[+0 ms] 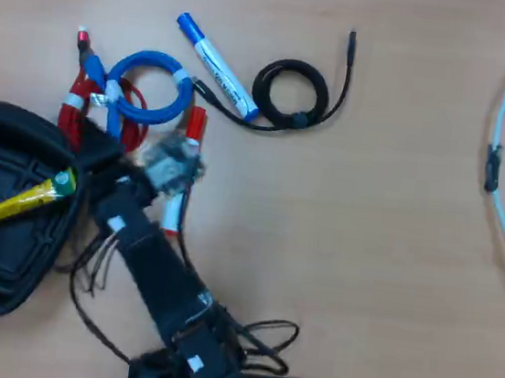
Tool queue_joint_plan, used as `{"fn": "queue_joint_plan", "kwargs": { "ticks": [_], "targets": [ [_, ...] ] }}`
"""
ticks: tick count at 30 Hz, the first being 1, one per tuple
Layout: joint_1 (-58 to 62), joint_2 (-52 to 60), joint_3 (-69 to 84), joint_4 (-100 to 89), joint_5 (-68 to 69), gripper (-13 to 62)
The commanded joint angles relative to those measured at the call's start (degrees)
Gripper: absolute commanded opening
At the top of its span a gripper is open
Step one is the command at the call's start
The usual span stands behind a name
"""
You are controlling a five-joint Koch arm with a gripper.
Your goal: Pick up the yellow instant coffee stick, then put it in the black bowl
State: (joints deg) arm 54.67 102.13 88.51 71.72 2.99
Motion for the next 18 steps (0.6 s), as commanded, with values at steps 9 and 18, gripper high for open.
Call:
{"fn": "queue_joint_plan", "kwargs": {
  "ticks": [9, 18],
  "targets": [
    [20.74, 11.69, 25.05, -24.35, -10.20, 56.8],
    [35.24, 19.69, 51.77, -41.22, -10.20, 56.8]
  ]
}}
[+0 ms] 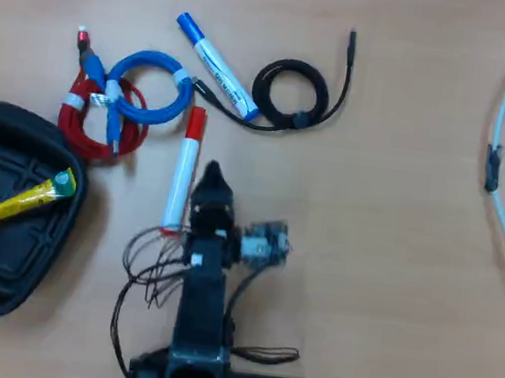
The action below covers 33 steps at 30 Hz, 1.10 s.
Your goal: Pick up the yellow instant coffee stick, then put it in the black bowl
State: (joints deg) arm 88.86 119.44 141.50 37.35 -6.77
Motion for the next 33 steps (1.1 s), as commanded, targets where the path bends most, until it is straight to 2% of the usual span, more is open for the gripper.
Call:
{"fn": "queue_joint_plan", "kwargs": {
  "ticks": [1, 13, 26, 33],
  "targets": [
    [1.41, 2.29, 0.88, -9.05, 0.09, 56.8],
    [4.22, 1.93, 24.52, -34.80, 0.44, 56.9],
    [5.36, 2.37, 34.45, -35.95, 0.26, 56.7],
    [5.01, 2.46, 34.72, -35.95, 0.35, 56.7]
  ]
}}
